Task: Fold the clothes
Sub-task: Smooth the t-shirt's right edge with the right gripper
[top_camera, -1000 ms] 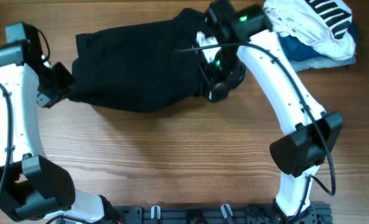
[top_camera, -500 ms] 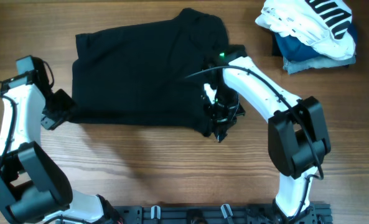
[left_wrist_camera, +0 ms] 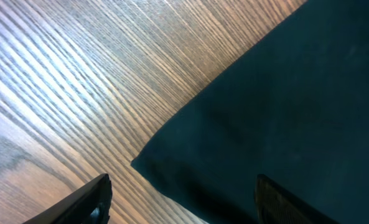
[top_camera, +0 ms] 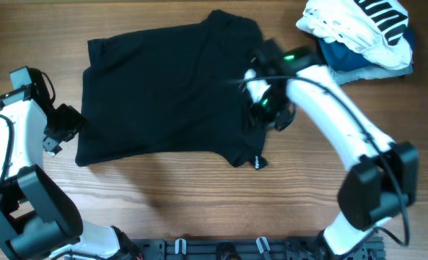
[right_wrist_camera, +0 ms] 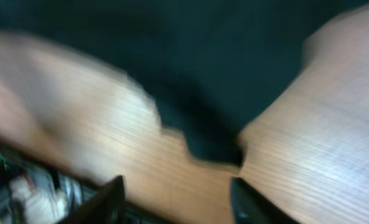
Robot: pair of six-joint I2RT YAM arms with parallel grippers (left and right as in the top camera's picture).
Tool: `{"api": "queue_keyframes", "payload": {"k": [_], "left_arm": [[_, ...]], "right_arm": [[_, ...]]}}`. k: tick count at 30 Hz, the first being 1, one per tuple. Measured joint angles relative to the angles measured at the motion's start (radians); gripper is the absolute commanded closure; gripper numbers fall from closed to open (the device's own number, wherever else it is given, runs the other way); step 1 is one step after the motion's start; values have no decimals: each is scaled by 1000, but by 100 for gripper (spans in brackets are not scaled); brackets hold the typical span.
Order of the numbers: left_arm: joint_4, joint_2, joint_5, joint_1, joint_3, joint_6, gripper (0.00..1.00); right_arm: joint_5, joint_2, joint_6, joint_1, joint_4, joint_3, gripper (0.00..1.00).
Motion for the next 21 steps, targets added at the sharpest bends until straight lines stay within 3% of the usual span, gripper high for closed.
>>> {"api": "queue_keyframes", "payload": {"k": [5, 10, 17, 20, 21], "left_arm": [[0, 0, 19, 0, 0, 0, 28], [5, 0, 39, 0, 0, 0, 30], [8, 0, 52, 0, 0, 0, 31], [8, 0, 53, 0, 0, 0, 32], [8, 0, 53, 0, 0, 0, 32]], "right_arm": [[52, -12, 145, -237, 266, -17, 41], [-10, 57, 179, -401, 485, -55, 40], [-135, 265, 166, -397, 659, -68, 41], [-191, 330, 164, -389, 732, -71, 53], [-198, 334, 162, -387, 742, -71, 77]]}}
